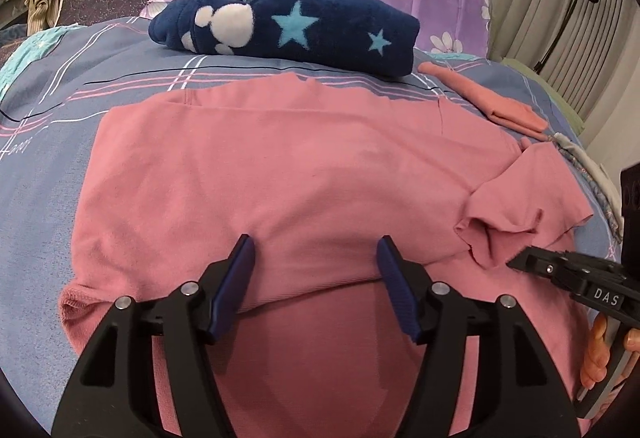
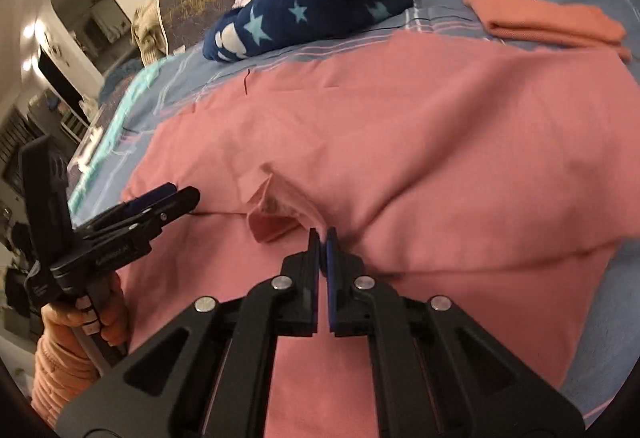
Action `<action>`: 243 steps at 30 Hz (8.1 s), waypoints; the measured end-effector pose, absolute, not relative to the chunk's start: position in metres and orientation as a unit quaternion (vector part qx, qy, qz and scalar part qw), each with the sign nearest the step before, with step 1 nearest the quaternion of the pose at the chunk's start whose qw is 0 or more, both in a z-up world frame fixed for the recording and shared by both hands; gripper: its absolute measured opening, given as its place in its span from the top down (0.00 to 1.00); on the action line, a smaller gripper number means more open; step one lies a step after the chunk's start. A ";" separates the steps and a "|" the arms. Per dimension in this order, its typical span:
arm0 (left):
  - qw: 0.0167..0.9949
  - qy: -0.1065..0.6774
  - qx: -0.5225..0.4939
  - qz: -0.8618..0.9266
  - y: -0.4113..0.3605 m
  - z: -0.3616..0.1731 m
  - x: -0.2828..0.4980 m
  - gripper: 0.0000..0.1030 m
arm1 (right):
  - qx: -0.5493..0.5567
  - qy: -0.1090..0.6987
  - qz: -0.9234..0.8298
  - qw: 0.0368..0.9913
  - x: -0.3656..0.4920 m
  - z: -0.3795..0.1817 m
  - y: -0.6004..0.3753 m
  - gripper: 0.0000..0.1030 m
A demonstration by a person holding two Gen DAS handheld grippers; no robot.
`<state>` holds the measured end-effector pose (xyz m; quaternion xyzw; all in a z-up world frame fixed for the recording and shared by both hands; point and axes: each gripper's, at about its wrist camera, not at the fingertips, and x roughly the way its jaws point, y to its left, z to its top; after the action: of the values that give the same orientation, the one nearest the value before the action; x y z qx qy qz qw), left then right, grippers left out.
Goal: Fold small clothes
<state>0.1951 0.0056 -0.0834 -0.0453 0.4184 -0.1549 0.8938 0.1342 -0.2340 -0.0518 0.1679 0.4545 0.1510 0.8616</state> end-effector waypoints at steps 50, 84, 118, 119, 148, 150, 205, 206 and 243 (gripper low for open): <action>0.916 0.384 0.022 -0.115 0.044 0.017 0.210 0.99 | 0.050 0.430 0.028 0.901 0.079 -0.036 -0.283 0.48; 0.905 0.403 0.131 -0.046 0.016 -0.084 0.195 0.49 | 0.191 0.461 -0.027 0.866 0.206 -0.035 -0.370 0.66; 0.913 0.393 -0.035 -0.102 0.092 -0.054 0.136 0.31 | 0.069 0.417 0.035 0.905 0.067 -0.031 -0.319 0.67; 0.912 0.396 -0.032 -0.099 0.098 -0.055 0.127 0.28 | 0.066 0.419 0.038 0.905 0.061 -0.034 -0.319 0.66; 0.878 0.398 0.013 -0.266 0.113 -0.087 -0.070 0.24 | 0.171 0.429 0.135 0.877 -0.111 -0.052 -0.315 0.56; 0.873 0.400 0.010 -0.279 0.115 -0.086 -0.081 0.35 | 0.182 0.432 0.143 0.872 -0.124 -0.052 -0.318 0.56; 0.921 0.174 -0.158 -0.310 0.158 0.060 -0.194 0.97 | 0.241 0.205 0.269 0.910 -0.254 0.085 -0.379 0.97; 0.924 0.173 -0.146 -0.307 0.154 0.063 -0.199 0.97 | 0.232 0.212 0.256 0.914 -0.255 0.085 -0.378 0.97; 0.786 0.519 -0.051 -0.333 0.068 -0.088 -0.176 0.98 | 0.290 0.303 0.219 0.881 -0.119 0.004 -0.372 0.93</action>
<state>-0.1764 0.0676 -0.0879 -0.0515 0.5191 -0.3325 0.7857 -0.1194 -0.3719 0.0044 0.2898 0.3028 0.2191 0.8811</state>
